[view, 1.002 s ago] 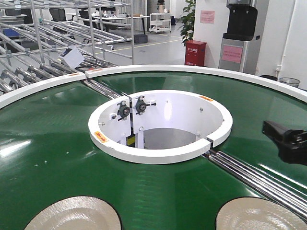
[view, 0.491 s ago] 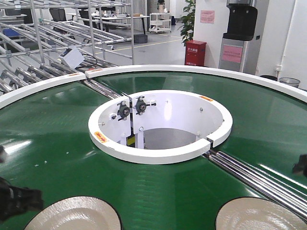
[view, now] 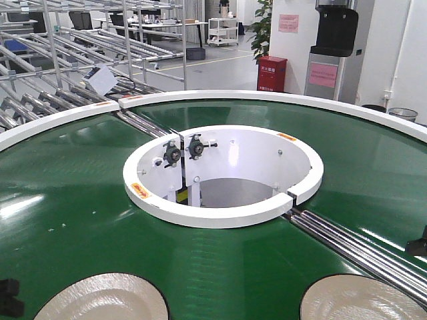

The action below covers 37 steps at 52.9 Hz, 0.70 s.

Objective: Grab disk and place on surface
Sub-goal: 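Lower both grippers toward the rims of the two cream plates, then close each gripper on the black rim of its cream plate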

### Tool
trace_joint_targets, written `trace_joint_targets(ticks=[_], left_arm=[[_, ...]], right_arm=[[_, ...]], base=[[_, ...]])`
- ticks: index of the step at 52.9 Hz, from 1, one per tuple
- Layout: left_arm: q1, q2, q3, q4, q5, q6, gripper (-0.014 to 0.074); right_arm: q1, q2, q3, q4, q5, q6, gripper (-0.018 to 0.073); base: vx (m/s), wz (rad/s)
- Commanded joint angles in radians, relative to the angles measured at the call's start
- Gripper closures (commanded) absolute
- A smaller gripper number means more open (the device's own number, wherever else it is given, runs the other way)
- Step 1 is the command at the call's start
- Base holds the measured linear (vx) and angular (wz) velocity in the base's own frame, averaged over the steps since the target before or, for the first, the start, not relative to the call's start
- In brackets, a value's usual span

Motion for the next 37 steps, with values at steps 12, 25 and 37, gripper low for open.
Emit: trace_joint_targets(ticks=[12, 25, 37], left_arm=[[-0.009, 0.099, -0.031, -0.336, 0.086, 0.252, 0.0119], [-0.050, 0.169, -0.031, -0.367, 0.117, 0.284, 0.0171], [-0.077, 0.178, -0.031, -0.462, 0.157, 0.378, 0.0487]], right_arm=[[-0.008, -0.028, -0.035, 0.045, -0.043, -0.030, -0.0035], [-0.008, -0.028, -0.035, 0.045, -0.040, -0.030, -0.0035], [-0.008, -0.028, -0.035, 0.008, -0.038, -0.030, -0.0035]], base=[[0.00, 0.00], [0.00, 0.00], [0.00, 0.00]])
